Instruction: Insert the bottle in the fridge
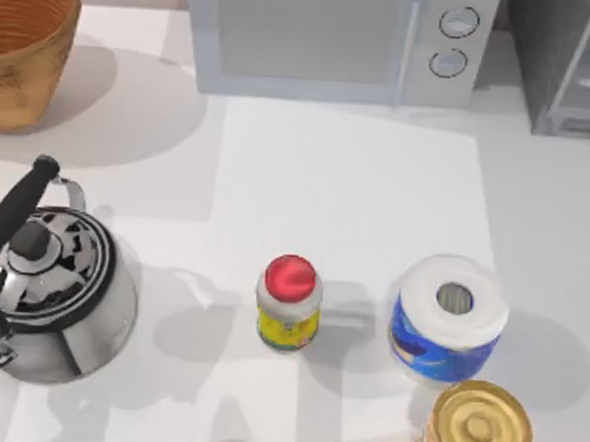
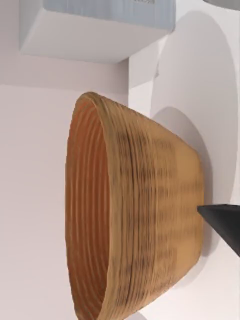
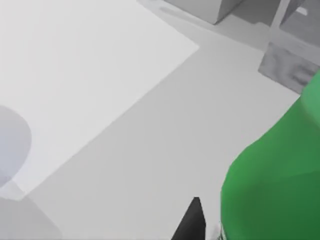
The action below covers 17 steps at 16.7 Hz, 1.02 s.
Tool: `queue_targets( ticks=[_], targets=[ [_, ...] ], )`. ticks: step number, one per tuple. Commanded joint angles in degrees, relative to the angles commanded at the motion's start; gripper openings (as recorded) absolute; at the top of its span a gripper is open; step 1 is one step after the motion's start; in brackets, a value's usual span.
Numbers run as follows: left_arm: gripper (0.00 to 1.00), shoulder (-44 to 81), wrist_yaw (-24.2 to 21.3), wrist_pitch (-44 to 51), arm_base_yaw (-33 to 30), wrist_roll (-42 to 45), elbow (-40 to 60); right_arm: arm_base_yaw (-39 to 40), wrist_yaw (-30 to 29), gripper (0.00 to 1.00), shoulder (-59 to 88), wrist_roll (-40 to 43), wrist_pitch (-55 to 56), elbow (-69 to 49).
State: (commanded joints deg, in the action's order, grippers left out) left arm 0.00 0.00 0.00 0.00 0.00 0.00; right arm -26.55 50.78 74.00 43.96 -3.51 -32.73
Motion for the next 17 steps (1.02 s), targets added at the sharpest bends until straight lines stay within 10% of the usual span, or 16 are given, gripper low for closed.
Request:
queue_targets(
  ticks=[11,17],
  targets=[
    [1.00,0.00,0.00,0.00,0.00,0.00,0.00,20.33,-39.93,0.01,-61.41,-33.70,3.50,24.53],
    [1.00,0.00,0.00,0.00,0.00,0.00,0.00,26.51,-50.70,0.01,-73.90,-43.87,3.52,32.65]
  ],
)
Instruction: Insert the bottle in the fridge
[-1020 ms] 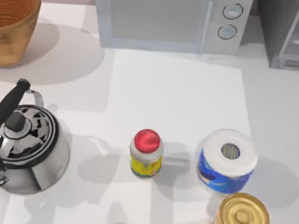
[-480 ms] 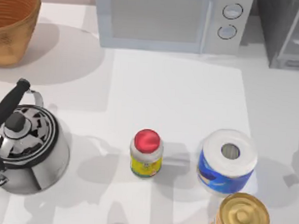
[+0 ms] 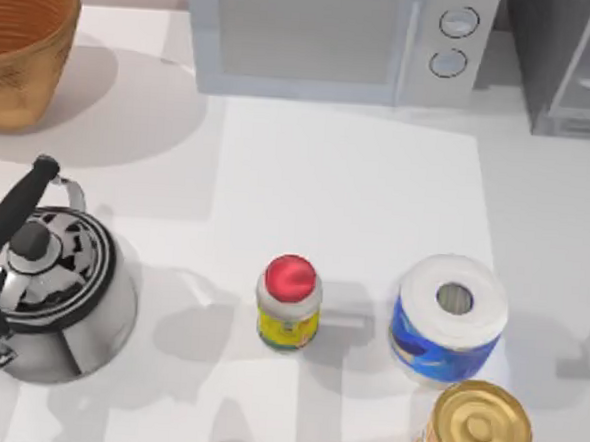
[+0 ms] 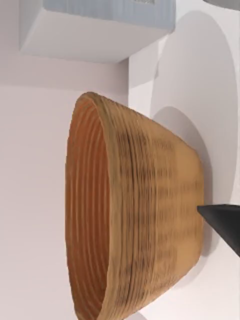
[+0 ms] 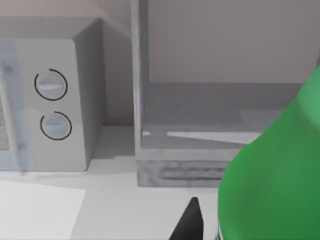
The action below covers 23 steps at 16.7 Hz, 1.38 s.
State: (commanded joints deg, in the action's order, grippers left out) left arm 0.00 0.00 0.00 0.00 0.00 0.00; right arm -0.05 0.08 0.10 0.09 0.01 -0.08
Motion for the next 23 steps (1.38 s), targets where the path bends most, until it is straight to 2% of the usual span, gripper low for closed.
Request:
queue_targets(
  ticks=[7,11,15,23],
  targets=[
    [1.00,0.00,0.00,0.00,0.00,0.00,0.00,-0.29,0.10,0.01,0.74,-0.16,0.47,-0.42],
    [1.00,0.00,0.00,0.00,0.00,0.00,0.00,-2.02,1.01,0.01,9.11,-0.83,6.81,-6.14],
    [1.00,0.00,0.00,0.00,0.00,0.00,0.00,-4.34,3.52,0.01,27.02,-1.58,17.56,-15.46],
    [1.00,0.00,0.00,0.00,0.00,0.00,0.00,-9.32,10.51,0.01,78.51,-1.53,41.24,-35.90]
  ],
)
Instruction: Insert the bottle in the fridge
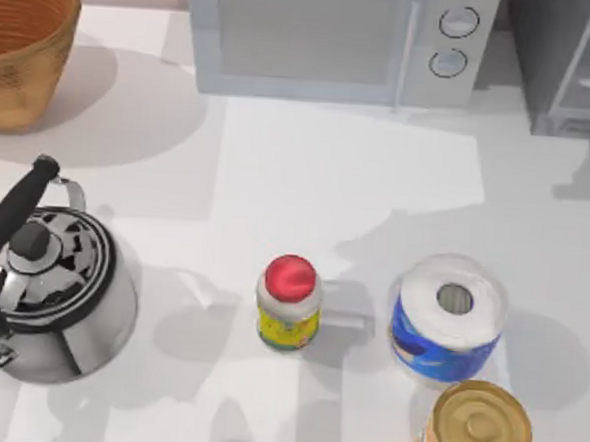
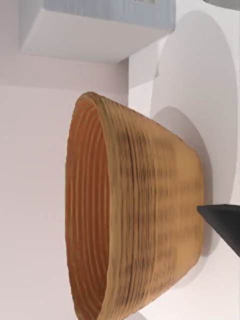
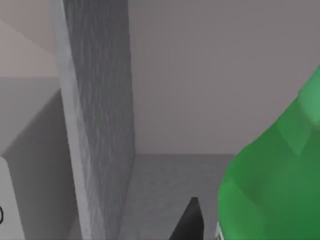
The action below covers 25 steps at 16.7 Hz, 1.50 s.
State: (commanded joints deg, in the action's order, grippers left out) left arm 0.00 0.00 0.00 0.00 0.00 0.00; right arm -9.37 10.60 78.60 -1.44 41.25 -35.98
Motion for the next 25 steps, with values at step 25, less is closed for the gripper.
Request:
queue_targets(
  ticks=[25],
  targets=[
    [1.00,0.00,0.00,0.00,0.00,0.00,0.00,-5.04,2.78,0.01,51.09,1.24,16.34,-34.04]
  ],
)
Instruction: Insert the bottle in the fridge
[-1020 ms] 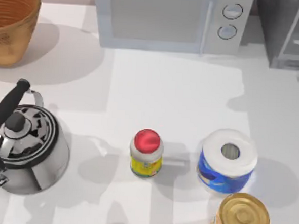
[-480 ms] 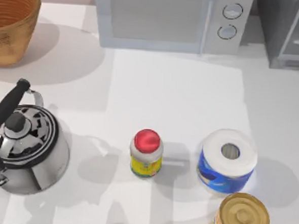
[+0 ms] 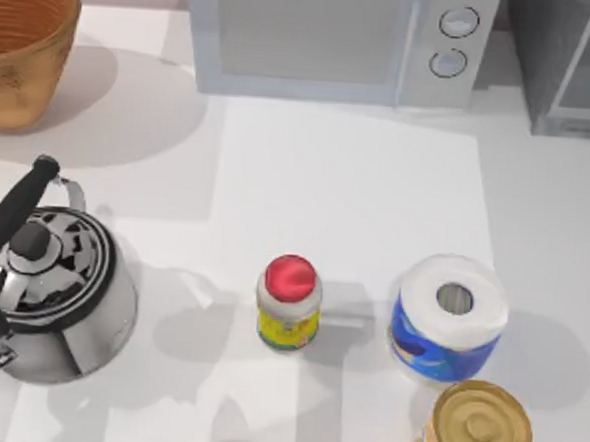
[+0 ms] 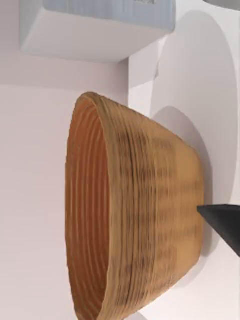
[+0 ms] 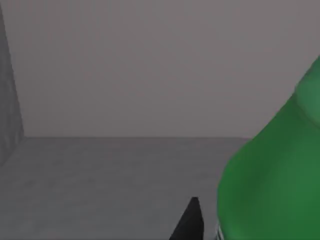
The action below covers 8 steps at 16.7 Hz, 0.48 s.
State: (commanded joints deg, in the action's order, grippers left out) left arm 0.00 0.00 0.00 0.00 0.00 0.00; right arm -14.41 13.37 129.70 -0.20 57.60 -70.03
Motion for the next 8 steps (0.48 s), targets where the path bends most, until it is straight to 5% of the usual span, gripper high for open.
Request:
queue_targets(
  ticks=[8],
  targets=[
    [1.00,0.00,0.00,0.00,0.00,0.00,0.00,1.50,-1.78,0.01,6.45,-0.52,-7.13,-15.13]
  ],
)
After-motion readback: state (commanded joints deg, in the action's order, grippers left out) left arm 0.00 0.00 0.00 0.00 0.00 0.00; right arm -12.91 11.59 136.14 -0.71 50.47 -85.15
